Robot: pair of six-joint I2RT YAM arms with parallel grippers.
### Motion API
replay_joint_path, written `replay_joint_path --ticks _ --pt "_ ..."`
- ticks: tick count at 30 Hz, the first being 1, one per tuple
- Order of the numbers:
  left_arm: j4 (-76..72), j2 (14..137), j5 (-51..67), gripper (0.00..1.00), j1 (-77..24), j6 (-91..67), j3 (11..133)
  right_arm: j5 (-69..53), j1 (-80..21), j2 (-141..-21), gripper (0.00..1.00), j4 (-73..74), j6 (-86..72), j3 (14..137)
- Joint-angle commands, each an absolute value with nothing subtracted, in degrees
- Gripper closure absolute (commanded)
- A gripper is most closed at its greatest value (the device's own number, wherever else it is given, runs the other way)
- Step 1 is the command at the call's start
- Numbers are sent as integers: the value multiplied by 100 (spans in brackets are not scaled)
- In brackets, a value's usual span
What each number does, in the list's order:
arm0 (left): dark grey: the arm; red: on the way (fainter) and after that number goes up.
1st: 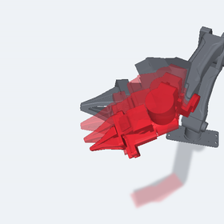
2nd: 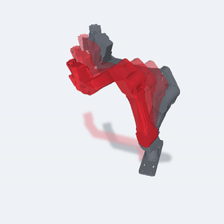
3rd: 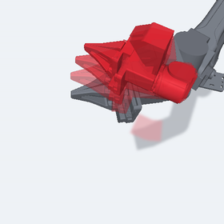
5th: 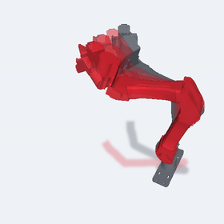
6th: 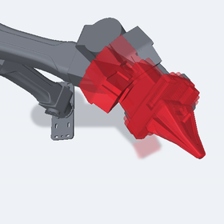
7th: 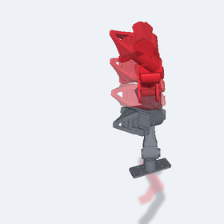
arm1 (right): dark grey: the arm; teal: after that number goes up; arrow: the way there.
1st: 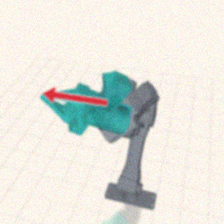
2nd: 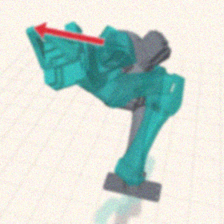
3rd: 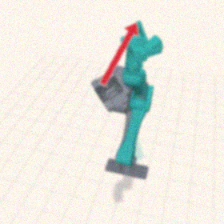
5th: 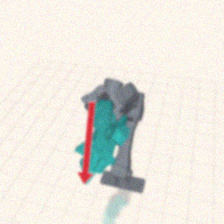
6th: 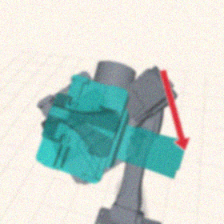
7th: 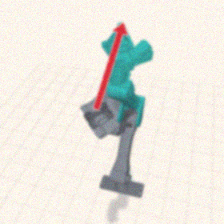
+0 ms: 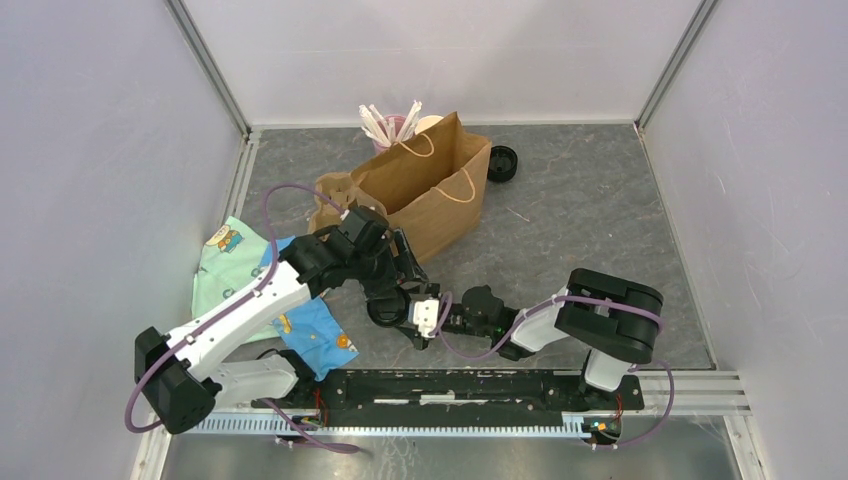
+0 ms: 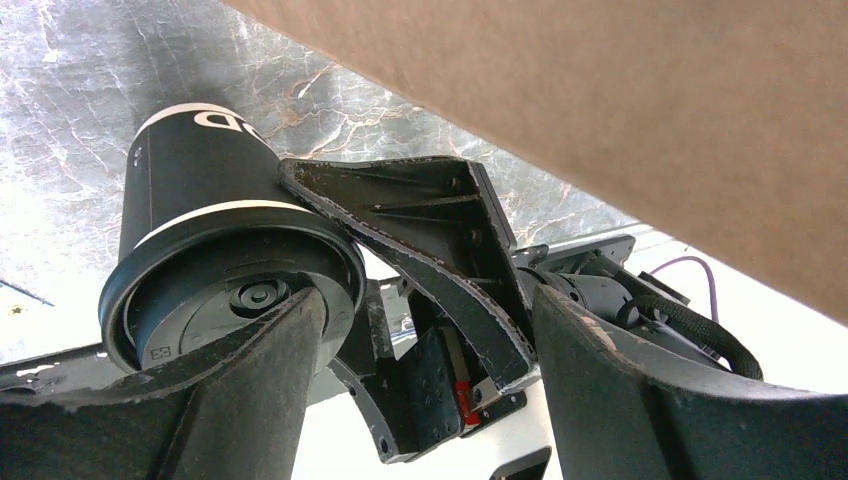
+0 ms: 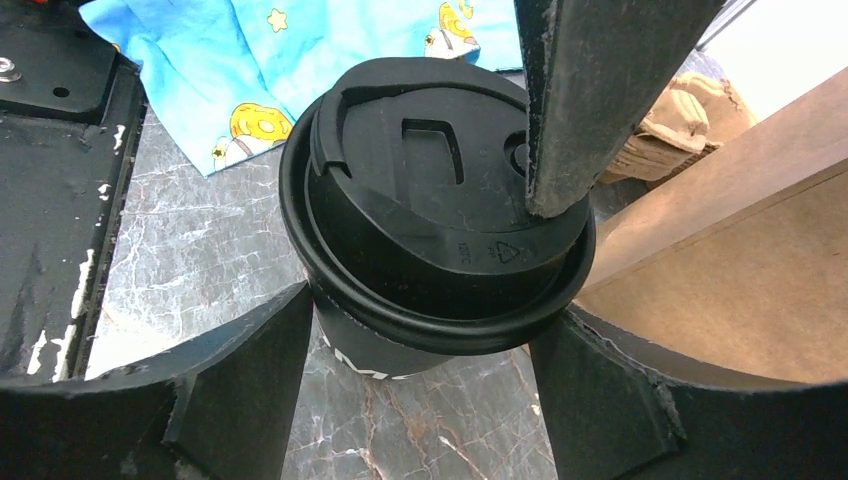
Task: Pack the takeout coffee
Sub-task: Adjust the coffee cup at the center of the board.
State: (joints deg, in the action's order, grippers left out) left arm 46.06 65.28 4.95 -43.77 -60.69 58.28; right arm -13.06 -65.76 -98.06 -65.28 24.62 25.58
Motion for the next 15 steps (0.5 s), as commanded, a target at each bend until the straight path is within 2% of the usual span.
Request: replay_joint_path --ticks 1,3,6,15 --pt "4385 6441 461 18 -4386 -6091 5687 -1414 -6601 -9694 17 -7081 2332 2534" --pt "4394 6371 411 18 -4386 -6091 5634 -1446 -6601 -9671 14 -6974 2286 2501" --pt "4395 6276 384 17 -4386 -6087 5533 -1532 -6601 -9593 2 -6829 2224 2453" --pt "4072 6062 520 14 -4386 -6144 5354 -1184 -6596 -8865 2 -5387 2238 2449"
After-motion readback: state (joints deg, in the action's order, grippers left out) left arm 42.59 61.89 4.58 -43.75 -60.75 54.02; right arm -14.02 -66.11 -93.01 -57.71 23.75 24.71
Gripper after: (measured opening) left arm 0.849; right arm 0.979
